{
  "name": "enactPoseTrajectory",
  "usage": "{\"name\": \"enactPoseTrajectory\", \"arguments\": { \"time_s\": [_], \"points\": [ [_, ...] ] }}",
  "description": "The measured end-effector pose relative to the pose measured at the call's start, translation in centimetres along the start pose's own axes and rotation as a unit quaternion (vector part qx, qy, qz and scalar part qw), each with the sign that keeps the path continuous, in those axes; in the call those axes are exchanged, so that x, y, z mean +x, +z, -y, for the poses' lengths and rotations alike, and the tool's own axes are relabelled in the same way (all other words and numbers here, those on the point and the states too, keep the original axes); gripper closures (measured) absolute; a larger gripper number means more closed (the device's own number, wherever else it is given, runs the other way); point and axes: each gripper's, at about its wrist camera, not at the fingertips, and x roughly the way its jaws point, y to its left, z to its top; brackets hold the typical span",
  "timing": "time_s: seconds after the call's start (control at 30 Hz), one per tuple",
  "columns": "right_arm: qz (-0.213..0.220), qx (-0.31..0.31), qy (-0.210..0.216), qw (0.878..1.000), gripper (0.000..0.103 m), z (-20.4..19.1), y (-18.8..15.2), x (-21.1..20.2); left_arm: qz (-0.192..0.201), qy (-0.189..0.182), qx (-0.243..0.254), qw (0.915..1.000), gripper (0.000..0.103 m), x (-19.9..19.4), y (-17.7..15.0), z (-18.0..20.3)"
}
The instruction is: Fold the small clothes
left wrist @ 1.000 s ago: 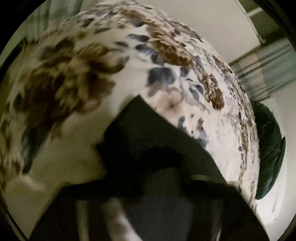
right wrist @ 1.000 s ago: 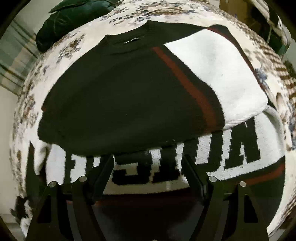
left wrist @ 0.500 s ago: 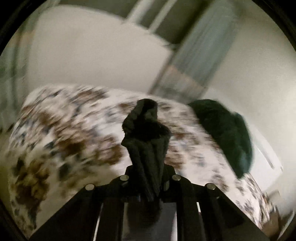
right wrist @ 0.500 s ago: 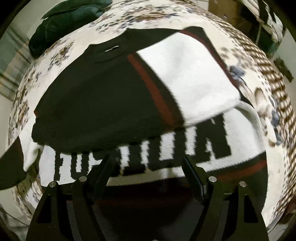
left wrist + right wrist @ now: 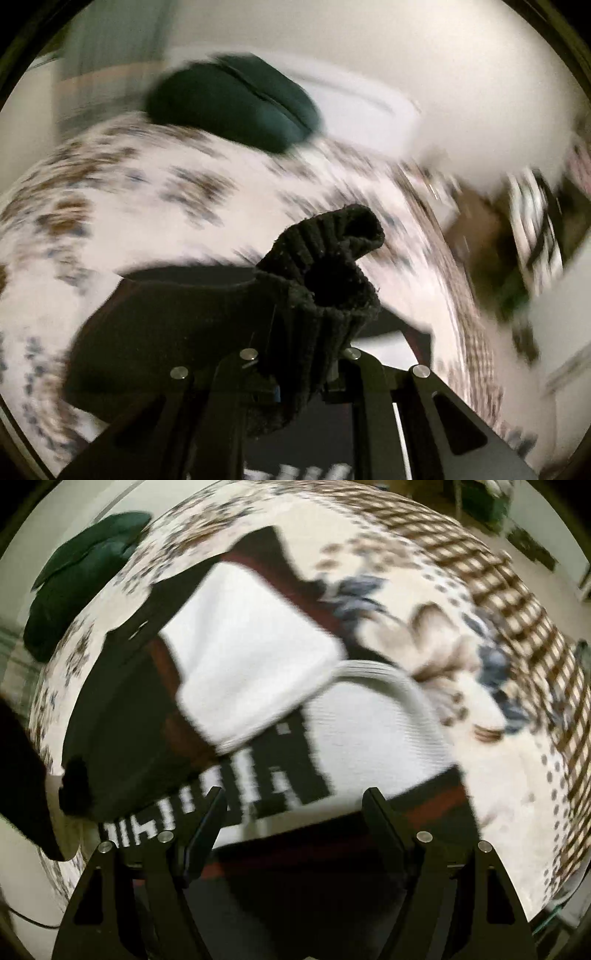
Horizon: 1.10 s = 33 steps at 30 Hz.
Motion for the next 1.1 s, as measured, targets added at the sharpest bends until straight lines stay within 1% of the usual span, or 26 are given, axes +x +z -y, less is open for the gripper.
{"name": "enactPoseTrajectory", "arguments": {
  "time_s": [0.07, 0.1, 0.13, 0.17, 0.2, 0.27, 0.33, 0.4, 0.43, 0.5, 0.53, 0.57, 0.6, 0.67, 0.7, 0.73, 0.77, 0.8, 0.83, 0.9, 0.93, 1.0, 1.03, 1.07, 1.1],
  "points": [
    [0.0, 0.022, -0.003, 1.0, 0.025, 2.2, 0.1, 0.0, -0.032, -0.012, 0.036, 0.9988, 0.092, 2.6, -2.1, 3.8],
    [0.0, 0.029, -0.005, 1.0, 0.025, 2.9, 0.1, 0.0, -0.055, -0.022, 0.065, 0.9961, 0.092, 4.3, -3.8, 6.3],
    [0.0, 0.04, -0.005, 0.999, 0.025, 4.0, 0.1, 0.0, -0.068, -0.025, 0.08, 0.9941, 0.092, 5.2, -4.7, 7.5],
    [-0.001, 0.05, -0.004, 0.999, 0.025, 4.9, 0.2, 0.0, -0.083, -0.026, 0.095, 0.9917, 0.092, 6.0, -5.6, 8.9],
    [-0.005, 0.059, -0.007, 0.998, 0.025, 6.1, 0.4, 0.1, -0.108, -0.023, 0.116, 0.987, 0.091, 7.5, -7.2, 10.3],
    [-0.011, 0.067, 0.0, 0.998, 0.025, 7.7, 0.6, 0.0, -0.135, -0.005, 0.136, 0.9814, 0.087, 8.7, -8.5, 12.0],
    [-0.014, 0.063, 0.002, 0.998, 0.025, 8.8, 0.8, -0.4, -0.156, 0.005, 0.153, 0.9758, 0.07, 9.3, -9.5, 12.9],
    [-0.015, 0.057, 0.011, 0.998, 0.025, 9.9, 1.2, -1.1, -0.165, -0.01, 0.157, 0.9736, 0.013, 8.8, -10.0, 13.2],
    [-0.016, 0.055, 0.014, 0.998, 0.025, 10.4, 1.3, -1.4, -0.161, -0.021, 0.152, 0.975, 0.009, 8.2, -9.9, 13.1],
    [-0.023, 0.054, 0.031, 0.998, 0.025, 11.2, 1.7, -2.2, -0.149, -0.035, 0.137, 0.9787, 0.009, 6.4, -8.9, 12.3],
    [-0.024, 0.057, 0.04, 0.997, 0.025, 11.2, 1.8, -2.5, -0.145, -0.037, 0.12, 0.9814, 0.009, 5.2, -7.9, 10.9],
    [-0.025, 0.06, 0.053, 0.996, 0.025, 11.4, 2.1, -2.8, -0.142, -0.036, 0.11, 0.983, 0.009, 5.3, -7.8, 10.1],
    [-0.027, 0.064, 0.069, 0.995, 0.025, 11.2, 2.5, -3.1, -0.128, -0.031, 0.094, 0.9868, 0.009, 4.4, -6.9, 8.1],
    [-0.03, 0.07, 0.094, 0.993, 0.025, 10.6, 3.3, -3.2, -0.118, -0.005, 0.08, 0.9898, 0.009, 3.5, -5.7, 5.4],
    [-0.032, 0.075, 0.116, 0.99, 0.025, 9.7, 3.8, -3.0, -0.108, 0.017, 0.069, 0.9917, 0.009, 2.9, -5.0, 3.3],
    [-0.033, 0.078, 0.129, 0.988, 0.025, 9.1, 4.4, -2.7, -0.101, 0.037, 0.062, 0.9923, 0.009, 2.7, -4.6, 1.5],
    [-0.033, 0.078, 0.139, 0.987, 0.025, 8.3, 5.0, -2.4, -0.101, 0.068, 0.055, 0.991, 0.009, 2.7, -4.2, -0.6],
    [-0.03, 0.075, 0.151, 0.985, 0.025, 7.2, 5.8, -2.0, -0.104, 0.086, 0.051, 0.9896, 0.009, 3.2, -4.1, -1.8],
    [-0.026, 0.07, 0.161, 0.984, 0.025, 5.9, 6.8, -1.6, -0.113, 0.119, 0.04, 0.9856, 0.009, 3.8, -4.1, -4.3],
    [-0.026, 0.059, 0.174, 0.983, 0.025, 3.2, 8.7, -0.1, -0.122, 0.155, 0.026, 0.98, 0.009, 4.5, -4.3, -7.1],
    [-0.033, 0.055, 0.179, 0.982, 0.025, 2.2, 9.3, 0.7, -0.123, 0.181, 0.019, 0.9756, 0.009, 4.8, -4.5, -8.9],
    [-0.063, 0.062, 0.185, 0.979, 0.025, -0.1, 10.6, 3.2, -0.127, 0.201, 0.015, 0.9712, 0.009, 5.3, -4.8, -10.5],
    [-0.082, 0.065, 0.184, 0.977, 0.025, -1.0, 11.1, 4.5, -0.129, 0.214, 0.013, 0.9681, 0.009, 5.6, -5.1, -11.5],
    [-0.105, 0.068, 0.178, 0.976, 0.026, -1.9, 11.4, 6.0, -0.131, 0.219, 0.011, 0.9669, 0.009, 5.6, -5.3, -12.1],
    [-0.117, 0.067, 0.17, 0.976, 0.045, -2.7, 11.5, 7.0, -0.135, 0.223, 0.008, 0.9655, 0.009, 5.7, -5.6, -12.7]
  ]
}}
